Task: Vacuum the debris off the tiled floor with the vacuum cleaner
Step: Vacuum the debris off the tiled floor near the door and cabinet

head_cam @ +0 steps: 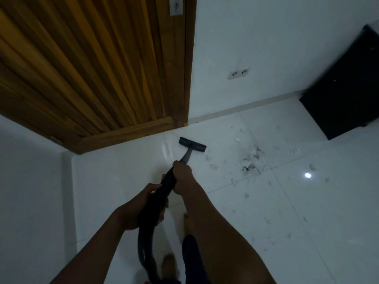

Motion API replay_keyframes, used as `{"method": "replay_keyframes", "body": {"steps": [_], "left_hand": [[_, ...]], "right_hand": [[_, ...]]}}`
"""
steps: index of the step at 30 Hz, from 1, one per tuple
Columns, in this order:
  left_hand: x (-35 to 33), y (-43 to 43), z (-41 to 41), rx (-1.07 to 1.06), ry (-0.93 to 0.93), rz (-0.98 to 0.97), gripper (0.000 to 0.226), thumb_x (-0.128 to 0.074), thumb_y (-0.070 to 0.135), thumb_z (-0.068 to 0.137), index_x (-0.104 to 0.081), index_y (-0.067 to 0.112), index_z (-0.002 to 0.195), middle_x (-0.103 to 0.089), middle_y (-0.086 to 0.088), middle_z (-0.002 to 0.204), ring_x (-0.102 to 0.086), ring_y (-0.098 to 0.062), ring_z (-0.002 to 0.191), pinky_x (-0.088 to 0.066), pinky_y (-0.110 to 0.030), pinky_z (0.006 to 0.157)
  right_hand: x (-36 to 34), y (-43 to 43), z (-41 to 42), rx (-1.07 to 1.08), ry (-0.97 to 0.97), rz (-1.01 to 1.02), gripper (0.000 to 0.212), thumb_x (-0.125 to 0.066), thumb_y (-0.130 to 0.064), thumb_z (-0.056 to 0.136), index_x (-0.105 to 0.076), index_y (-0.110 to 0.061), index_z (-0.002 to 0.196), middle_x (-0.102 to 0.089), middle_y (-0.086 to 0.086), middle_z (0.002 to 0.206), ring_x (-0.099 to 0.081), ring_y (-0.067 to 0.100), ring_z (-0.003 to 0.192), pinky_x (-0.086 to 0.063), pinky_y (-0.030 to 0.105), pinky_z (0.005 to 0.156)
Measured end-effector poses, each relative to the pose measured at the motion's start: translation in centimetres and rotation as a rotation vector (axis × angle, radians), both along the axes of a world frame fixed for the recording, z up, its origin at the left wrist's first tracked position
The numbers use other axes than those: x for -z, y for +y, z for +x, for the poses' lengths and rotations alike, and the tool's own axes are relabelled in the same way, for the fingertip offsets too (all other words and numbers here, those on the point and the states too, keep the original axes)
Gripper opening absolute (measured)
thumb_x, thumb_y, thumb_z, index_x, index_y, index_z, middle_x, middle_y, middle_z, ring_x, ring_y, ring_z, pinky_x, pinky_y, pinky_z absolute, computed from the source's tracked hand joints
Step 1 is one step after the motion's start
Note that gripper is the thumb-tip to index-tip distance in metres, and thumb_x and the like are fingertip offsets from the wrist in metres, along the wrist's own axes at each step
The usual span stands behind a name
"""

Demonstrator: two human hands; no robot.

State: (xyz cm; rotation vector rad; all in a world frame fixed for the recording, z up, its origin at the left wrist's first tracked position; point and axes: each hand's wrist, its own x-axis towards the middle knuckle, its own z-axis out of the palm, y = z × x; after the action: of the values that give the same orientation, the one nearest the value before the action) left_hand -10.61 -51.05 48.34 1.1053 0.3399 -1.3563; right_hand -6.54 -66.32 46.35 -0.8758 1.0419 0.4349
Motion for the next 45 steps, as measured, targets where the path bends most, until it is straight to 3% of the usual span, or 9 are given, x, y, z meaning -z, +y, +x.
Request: {"method": "replay_keyframes", "body": {"steps": [7,9,11,19,23,28,35,40,45], "left_hand": [[-2.2,4.6,-5.4,0.135,-0.070,-0.016,0.053,-0.062,0.060,0.079,-0.062,0.008,0.080,-0.052,-0.009,0.071,-0.051,-0.021,0.059,-0.043,-0.032,0.059],[-2.4,4.9,-7.1,0.164,-0.058,-0.024,0.052,-0.061,0.060,0.080,-0.061,0.009,0.077,-0.050,-0.008,0.069,-0.050,-0.020,0.057,-0.041,-0.031,0.058],[-2.4,4.9,-8.7,0.190,-0.052,-0.030,0.051,-0.057,0.060,0.084,-0.061,0.010,0.075,-0.050,-0.006,0.067,-0.049,-0.019,0.056,-0.040,-0.030,0.057],[-1.3,2.5,-13.8,0.291,-0.071,0.090,0.065,-0.047,0.064,0.092,-0.064,0.001,0.088,-0.056,-0.013,0.068,-0.056,-0.023,0.057,-0.047,-0.033,0.060],[-1.2,1.2,-14.6,0.297,-0.131,0.173,0.073,-0.046,0.071,0.090,-0.064,0.000,0.093,-0.060,-0.015,0.067,-0.058,-0.026,0.058,-0.049,-0.034,0.060],[-1.5,0.5,-14.2,0.273,-0.122,0.118,0.069,-0.046,0.067,0.092,-0.061,-0.001,0.095,-0.058,-0.015,0.068,-0.057,-0.026,0.058,-0.050,-0.034,0.059],[-1.2,-0.8,-14.7,0.241,-0.092,0.080,0.069,-0.046,0.068,0.092,-0.060,0.000,0.096,-0.056,-0.015,0.069,-0.056,-0.027,0.060,-0.050,-0.037,0.064],[-0.9,-1.9,-14.4,0.266,-0.104,0.098,0.071,-0.040,0.068,0.094,-0.058,-0.001,0.099,-0.059,-0.013,0.069,-0.058,-0.025,0.061,-0.051,-0.035,0.063],[-0.7,-3.6,-12.5,0.242,-0.117,0.135,0.069,-0.040,0.066,0.094,-0.058,-0.001,0.098,-0.059,-0.012,0.067,-0.057,-0.024,0.058,-0.051,-0.034,0.060]], "right_hand": [[-3.5,4.1,-7.7,0.078,-0.005,0.076,0.009,-0.046,-0.020,0.100,-0.039,-0.016,0.097,-0.051,0.014,0.080,-0.054,0.026,0.063,-0.048,0.038,0.058],[-3.5,4.4,-9.8,0.085,0.017,0.078,0.016,-0.047,-0.023,0.100,-0.043,-0.016,0.114,-0.055,0.017,0.087,-0.056,0.026,0.066,-0.049,0.036,0.054],[-2.8,4.5,-11.5,0.056,0.062,0.013,0.044,-0.050,-0.024,0.097,-0.040,-0.011,0.138,-0.060,0.019,0.098,-0.060,0.025,0.069,-0.051,0.030,0.052],[0.1,2.4,-16.7,0.050,0.149,-0.122,0.045,-0.054,-0.030,0.098,-0.050,-0.003,0.134,-0.064,0.024,0.113,-0.063,0.026,0.062,-0.050,0.026,0.040],[0.0,1.5,-17.0,0.050,0.166,-0.151,0.040,-0.046,-0.018,0.102,-0.047,0.002,0.138,-0.055,0.016,0.085,-0.058,0.029,0.074,-0.045,0.034,0.055],[0.0,0.5,-16.9,0.064,0.136,-0.179,0.035,-0.050,-0.023,0.097,-0.052,-0.001,0.124,-0.061,0.018,0.080,-0.063,0.030,0.064,-0.053,0.035,0.057],[-0.2,-0.8,-16.5,0.035,0.108,-0.209,0.031,-0.052,-0.016,0.097,-0.050,0.000,0.124,-0.058,0.017,0.085,-0.062,0.031,0.073,-0.054,0.038,0.066],[0.2,-1.4,-16.1,0.055,0.137,-0.199,0.035,-0.050,-0.017,0.101,-0.050,0.002,0.130,-0.061,0.016,0.098,-0.061,0.037,0.112,-0.047,0.031,0.064],[1.3,-3.1,-13.6,-0.050,0.201,-0.194,0.035,-0.054,-0.022,0.097,-0.053,0.000,0.125,-0.064,0.020,0.114,-0.066,0.037,0.102,-0.053,0.034,0.064]]}}
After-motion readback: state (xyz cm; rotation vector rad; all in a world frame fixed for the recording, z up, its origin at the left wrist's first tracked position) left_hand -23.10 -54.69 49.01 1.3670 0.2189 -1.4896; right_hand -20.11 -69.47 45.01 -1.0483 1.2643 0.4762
